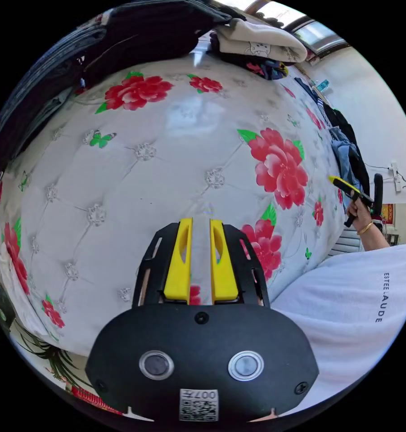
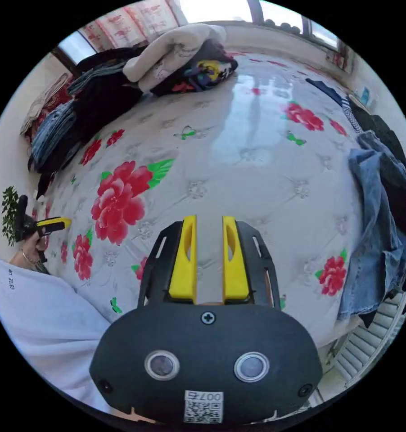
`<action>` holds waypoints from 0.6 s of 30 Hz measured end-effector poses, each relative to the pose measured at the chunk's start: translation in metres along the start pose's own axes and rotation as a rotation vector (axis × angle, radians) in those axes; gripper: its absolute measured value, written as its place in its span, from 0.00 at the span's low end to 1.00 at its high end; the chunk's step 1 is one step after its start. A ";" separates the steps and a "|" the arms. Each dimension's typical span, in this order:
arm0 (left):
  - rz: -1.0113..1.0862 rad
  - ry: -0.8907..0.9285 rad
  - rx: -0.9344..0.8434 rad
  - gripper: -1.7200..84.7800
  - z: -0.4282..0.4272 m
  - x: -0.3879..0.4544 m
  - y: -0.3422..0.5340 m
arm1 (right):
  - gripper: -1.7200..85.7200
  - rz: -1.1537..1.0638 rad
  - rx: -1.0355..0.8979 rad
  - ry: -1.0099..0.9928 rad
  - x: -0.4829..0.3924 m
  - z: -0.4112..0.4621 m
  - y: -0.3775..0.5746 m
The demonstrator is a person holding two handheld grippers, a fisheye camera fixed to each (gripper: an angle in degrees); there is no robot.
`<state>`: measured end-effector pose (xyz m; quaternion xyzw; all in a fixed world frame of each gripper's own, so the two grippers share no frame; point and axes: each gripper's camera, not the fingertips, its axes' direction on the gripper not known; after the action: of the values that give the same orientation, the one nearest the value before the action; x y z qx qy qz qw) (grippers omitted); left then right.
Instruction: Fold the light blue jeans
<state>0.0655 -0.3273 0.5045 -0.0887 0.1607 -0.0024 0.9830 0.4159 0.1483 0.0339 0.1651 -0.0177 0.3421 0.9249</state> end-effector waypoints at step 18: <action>-0.001 0.020 -0.052 0.05 -0.011 0.028 0.025 | 0.02 0.288 -0.003 -0.264 0.144 -0.002 0.073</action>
<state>0.0877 -0.3060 0.4814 -0.1142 0.1705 0.0006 0.9787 0.4791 0.2908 0.0744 0.2029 -0.1628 0.4465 0.8561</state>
